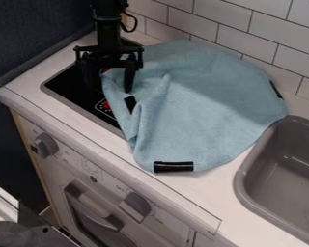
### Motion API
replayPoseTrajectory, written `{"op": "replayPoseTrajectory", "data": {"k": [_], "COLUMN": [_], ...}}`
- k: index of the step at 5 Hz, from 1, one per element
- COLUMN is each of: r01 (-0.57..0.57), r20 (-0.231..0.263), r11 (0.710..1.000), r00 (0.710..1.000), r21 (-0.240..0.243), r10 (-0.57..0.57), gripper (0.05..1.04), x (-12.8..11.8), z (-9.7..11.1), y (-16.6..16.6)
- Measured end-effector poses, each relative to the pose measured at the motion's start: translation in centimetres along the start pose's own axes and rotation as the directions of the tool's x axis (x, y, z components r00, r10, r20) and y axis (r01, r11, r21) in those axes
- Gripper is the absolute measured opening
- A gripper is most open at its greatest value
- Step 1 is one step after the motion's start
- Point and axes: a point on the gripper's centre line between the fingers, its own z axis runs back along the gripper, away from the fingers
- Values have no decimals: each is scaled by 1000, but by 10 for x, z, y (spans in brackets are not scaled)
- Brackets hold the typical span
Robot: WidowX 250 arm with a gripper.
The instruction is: Move cloth from right side to left side of stove
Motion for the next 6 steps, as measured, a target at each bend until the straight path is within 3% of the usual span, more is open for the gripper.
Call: {"op": "replayPoseTrajectory", "data": {"k": [3, 4, 5, 6], "r01": [9, 23, 61, 14], "r20": [45, 51, 80, 95], "r11": [1000, 999, 995, 997], "r00": [999, 998, 995, 995], "r21": [7, 22, 74, 74], "r10": [-9, -24, -67, -21], "gripper": [239, 94, 52, 52], "x": [2, 3, 13, 28], "z": [-5, -4, 1, 7], "y": [3, 6, 17, 47]}}
